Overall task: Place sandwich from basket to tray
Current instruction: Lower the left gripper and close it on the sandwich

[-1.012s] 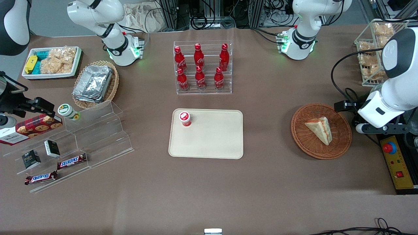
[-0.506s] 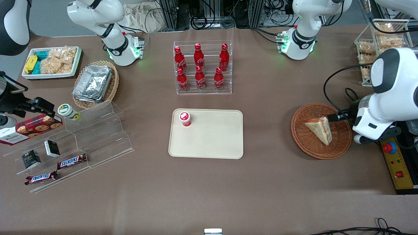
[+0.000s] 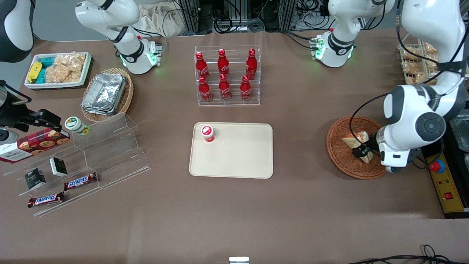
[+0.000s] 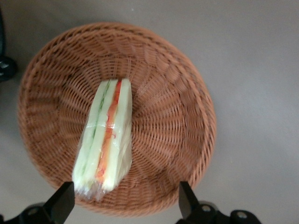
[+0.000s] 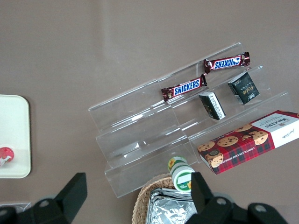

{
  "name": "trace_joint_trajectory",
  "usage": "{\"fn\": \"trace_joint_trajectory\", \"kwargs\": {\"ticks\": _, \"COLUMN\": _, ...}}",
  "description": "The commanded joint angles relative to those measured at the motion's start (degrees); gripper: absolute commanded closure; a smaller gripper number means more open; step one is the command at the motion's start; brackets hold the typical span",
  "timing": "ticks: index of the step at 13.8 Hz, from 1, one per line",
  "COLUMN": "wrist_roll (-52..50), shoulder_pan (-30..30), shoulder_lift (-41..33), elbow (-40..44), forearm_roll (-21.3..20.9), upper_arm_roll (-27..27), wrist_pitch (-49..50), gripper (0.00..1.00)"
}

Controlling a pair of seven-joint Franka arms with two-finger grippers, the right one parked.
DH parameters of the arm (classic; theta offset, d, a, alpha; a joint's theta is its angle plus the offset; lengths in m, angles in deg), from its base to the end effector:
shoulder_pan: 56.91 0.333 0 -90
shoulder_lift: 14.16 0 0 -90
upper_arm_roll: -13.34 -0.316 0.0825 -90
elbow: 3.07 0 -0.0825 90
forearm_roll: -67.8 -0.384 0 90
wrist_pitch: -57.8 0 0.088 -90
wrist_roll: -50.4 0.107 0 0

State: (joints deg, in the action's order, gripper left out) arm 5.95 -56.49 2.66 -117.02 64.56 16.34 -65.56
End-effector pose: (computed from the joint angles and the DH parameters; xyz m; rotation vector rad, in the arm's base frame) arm 0.5882 -0.0233 0.3061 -2.8742 -1.0457 0.1624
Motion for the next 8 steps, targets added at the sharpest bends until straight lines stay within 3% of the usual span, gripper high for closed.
{"fn": "trace_joint_trajectory", "kwargs": {"ticks": 1, "wrist_roll": -2.92, "shoulder_pan": 0.19, "shoulder_lift": -1.79, "elbow": -8.20, "forearm_roll": -0.80, "upper_arm_roll": -0.54, "wrist_pitch": -9.06, "gripper": 0.00}}
{"fn": "trace_joint_trajectory", "kwargs": {"ticks": 4, "wrist_roll": -2.92, "shoulder_pan": 0.99, "shoulder_lift": -1.18, "elbow": -12.26, "forearm_roll": -0.80, "upper_arm_roll": -1.24, "wrist_pitch": -13.22, "gripper": 0.00}}
{"fn": "trace_joint_trajectory", "kwargs": {"ticks": 8, "wrist_roll": -3.27, "shoulder_pan": 0.99, "shoulder_lift": -1.00, "elbow": -8.86, "forearm_roll": -0.71, "upper_arm_roll": -1.24, "wrist_pitch": -11.57, "gripper": 0.00}}
